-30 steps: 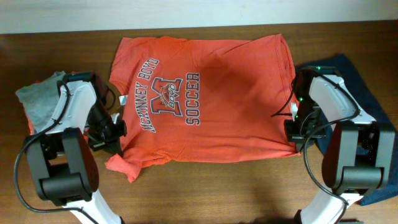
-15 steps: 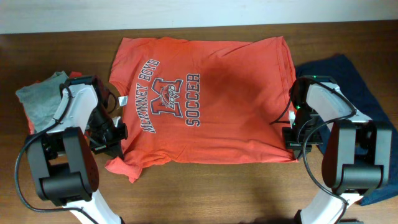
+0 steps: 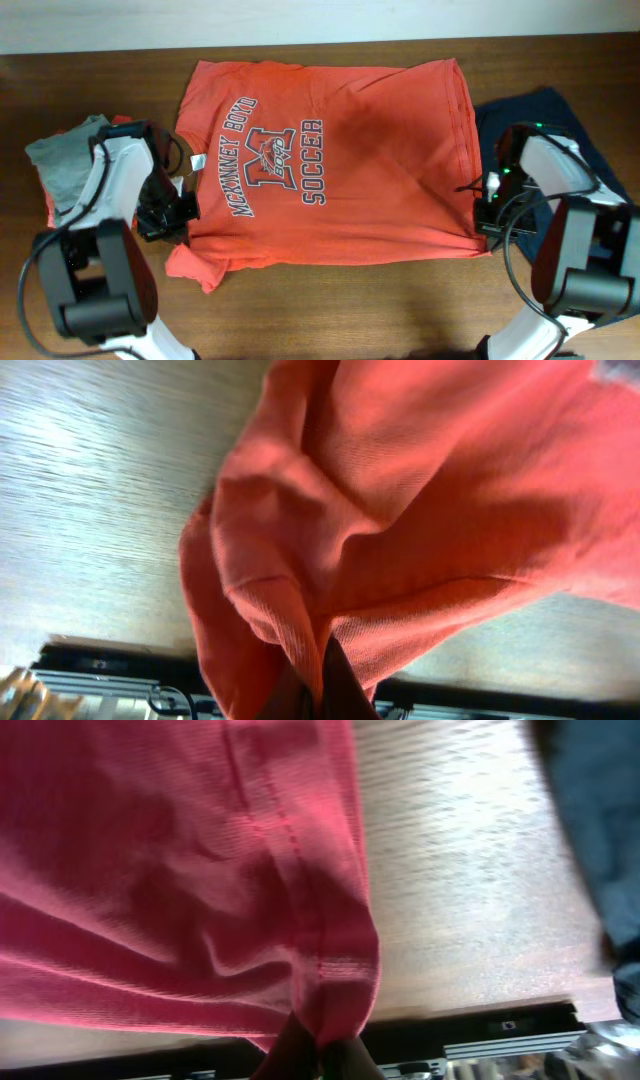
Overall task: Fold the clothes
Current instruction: 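Open both grippers and release the t-shirt's bottom corners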
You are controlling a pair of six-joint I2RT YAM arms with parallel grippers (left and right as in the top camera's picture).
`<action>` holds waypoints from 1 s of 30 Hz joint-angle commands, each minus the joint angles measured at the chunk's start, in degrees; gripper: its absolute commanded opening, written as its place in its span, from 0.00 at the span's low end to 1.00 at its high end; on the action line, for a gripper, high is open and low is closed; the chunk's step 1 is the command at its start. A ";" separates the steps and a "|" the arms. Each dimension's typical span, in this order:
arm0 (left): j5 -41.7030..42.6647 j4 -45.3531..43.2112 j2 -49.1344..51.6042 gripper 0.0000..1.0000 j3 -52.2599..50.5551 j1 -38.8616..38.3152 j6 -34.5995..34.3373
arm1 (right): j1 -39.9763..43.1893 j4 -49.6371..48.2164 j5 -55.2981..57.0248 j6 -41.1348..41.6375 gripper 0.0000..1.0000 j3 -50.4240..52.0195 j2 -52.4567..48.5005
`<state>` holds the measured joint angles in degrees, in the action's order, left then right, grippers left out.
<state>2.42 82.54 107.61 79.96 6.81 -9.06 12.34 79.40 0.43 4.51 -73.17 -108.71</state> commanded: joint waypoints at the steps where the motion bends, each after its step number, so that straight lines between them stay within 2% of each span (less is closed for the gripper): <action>1: -0.98 -0.96 -4.85 0.00 -0.22 0.00 -0.94 | 1.99 -0.26 -0.63 0.63 0.04 0.26 2.19; 8: -0.96 -0.35 -5.07 0.01 -0.22 0.00 -0.92 | 1.55 -0.59 -1.07 0.59 0.07 0.26 2.19; 11: -0.94 0.39 -5.07 0.08 -0.22 0.00 -0.92 | 1.55 -0.55 -1.07 0.57 0.20 0.26 2.19; 12: -0.94 0.61 -5.07 0.14 -0.22 0.00 -0.92 | 1.60 -0.59 -1.05 0.52 0.22 0.24 2.19; 16: -0.94 0.83 -5.09 0.26 -0.22 0.00 -0.92 | 1.68 -1.01 -1.03 0.37 0.28 -0.85 2.19; 23: -0.94 0.39 -5.09 0.27 -0.22 -0.02 -0.92 | 1.68 -1.18 -0.83 0.39 0.31 -10.03 2.23; 25: -0.94 -0.48 -5.11 0.27 -0.22 -0.02 -0.92 | 1.73 -2.78 -0.81 0.39 0.30 -13.27 2.23; 28: -0.42 -3.63 -5.22 0.27 -0.22 -0.02 -0.94 | 3.34 -8.07 -0.87 0.66 0.08 -15.69 2.23; 30: -0.02 -5.53 -5.40 0.27 -0.22 -0.02 -0.92 | 4.90 -10.38 -0.85 0.63 0.04 -15.65 1.92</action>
<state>1.91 79.11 103.28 79.92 6.81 -9.91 14.59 71.33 -0.75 4.82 -87.66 -108.01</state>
